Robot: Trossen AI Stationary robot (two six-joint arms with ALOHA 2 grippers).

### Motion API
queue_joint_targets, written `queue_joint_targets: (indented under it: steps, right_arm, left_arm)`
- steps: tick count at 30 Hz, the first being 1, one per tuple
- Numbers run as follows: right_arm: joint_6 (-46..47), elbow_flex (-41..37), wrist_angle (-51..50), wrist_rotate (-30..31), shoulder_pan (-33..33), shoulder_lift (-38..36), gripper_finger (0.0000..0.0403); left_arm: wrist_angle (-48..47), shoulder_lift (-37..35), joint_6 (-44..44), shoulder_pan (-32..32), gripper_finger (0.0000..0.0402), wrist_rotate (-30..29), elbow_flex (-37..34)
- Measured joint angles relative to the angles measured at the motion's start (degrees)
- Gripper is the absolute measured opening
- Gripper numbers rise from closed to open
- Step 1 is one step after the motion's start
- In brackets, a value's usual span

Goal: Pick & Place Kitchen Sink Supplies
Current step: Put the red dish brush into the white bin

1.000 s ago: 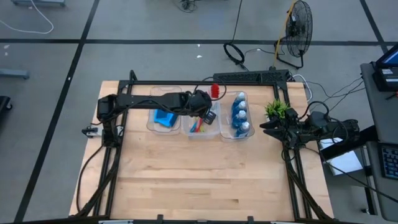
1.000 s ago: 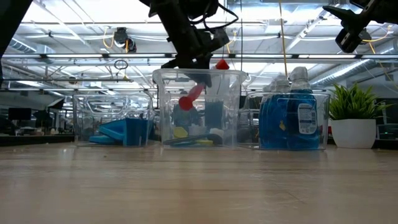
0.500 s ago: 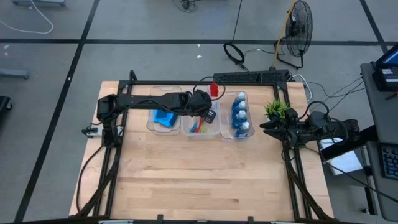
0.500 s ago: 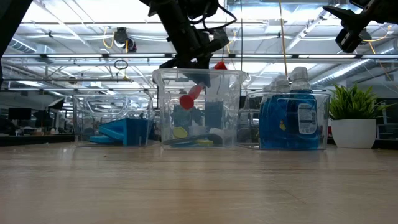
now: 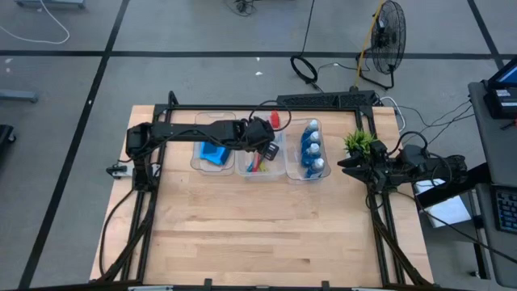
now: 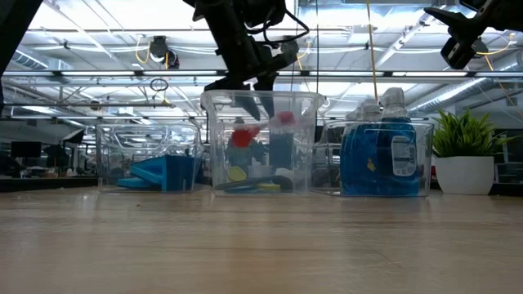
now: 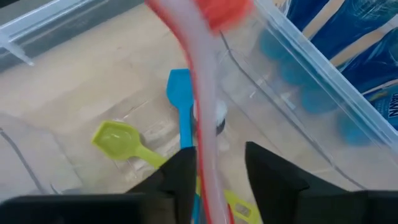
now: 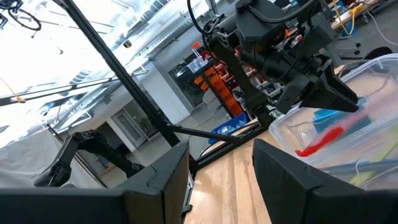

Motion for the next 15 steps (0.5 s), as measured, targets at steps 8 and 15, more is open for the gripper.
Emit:
queue_joint_targets:
  steps: [8, 15]
  right_arm:
    - [0.00, 0.00, 0.00, -0.01, -0.02, 0.00, 0.0167]
    - [0.00, 0.00, 0.00, -0.01, 0.00, 0.00, 0.0167]
  left_arm:
    - [-0.17, 0.00, 2.35, 0.00, 0.0222, 0.56, 0.00]
    - [-0.15, 0.00, 7.03, -0.02, 0.0261, 2.76, 0.00]
